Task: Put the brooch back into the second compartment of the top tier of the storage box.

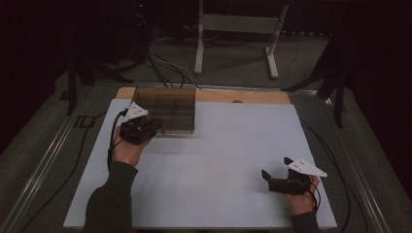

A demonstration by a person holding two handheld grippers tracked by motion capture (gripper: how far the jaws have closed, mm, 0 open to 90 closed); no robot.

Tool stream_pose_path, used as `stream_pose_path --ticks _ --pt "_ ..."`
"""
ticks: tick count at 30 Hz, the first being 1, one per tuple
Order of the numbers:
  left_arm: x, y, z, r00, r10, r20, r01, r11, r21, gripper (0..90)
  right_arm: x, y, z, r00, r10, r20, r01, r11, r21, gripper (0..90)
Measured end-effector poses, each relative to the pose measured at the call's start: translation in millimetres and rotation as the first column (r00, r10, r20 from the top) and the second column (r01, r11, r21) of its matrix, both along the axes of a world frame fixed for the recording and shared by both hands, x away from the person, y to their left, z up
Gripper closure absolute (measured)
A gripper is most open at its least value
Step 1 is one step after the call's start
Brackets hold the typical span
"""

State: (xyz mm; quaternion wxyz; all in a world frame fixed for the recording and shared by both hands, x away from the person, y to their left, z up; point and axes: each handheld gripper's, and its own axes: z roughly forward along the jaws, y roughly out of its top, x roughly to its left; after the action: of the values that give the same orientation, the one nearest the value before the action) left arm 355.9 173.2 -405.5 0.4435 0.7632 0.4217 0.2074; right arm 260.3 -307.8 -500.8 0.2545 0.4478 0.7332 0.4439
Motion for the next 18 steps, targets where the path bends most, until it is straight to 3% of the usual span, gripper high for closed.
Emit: stream_pose_path --ticks 18 --pt "15.6 1.7 -1.6 0.9999 0.017 -0.003 -0.016 0.9998 0.013 80.8 0.3 0.1 -0.2 1.0000 0.000 0.000 0.000 1.0000 0.002 0.2"
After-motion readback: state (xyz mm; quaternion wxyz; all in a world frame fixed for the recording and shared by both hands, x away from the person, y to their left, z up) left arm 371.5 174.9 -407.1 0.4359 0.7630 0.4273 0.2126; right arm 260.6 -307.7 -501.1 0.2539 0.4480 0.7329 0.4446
